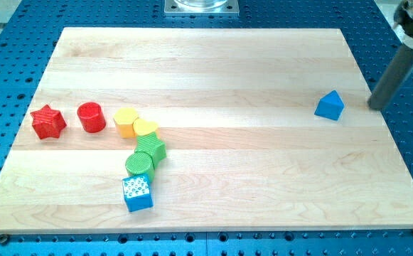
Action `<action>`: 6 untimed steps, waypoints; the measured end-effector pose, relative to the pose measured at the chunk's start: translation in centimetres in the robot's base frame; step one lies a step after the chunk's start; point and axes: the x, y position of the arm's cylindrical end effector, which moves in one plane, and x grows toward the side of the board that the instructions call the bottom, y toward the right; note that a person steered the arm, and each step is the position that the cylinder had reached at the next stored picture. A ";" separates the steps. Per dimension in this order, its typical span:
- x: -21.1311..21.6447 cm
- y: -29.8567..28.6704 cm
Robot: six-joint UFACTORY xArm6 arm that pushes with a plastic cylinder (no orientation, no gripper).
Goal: Place the triangle horizontally to the cube
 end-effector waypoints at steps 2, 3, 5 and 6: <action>7.4 -11.5; 10.9 -15.0; 14.7 -24.1; 18.6 -28.4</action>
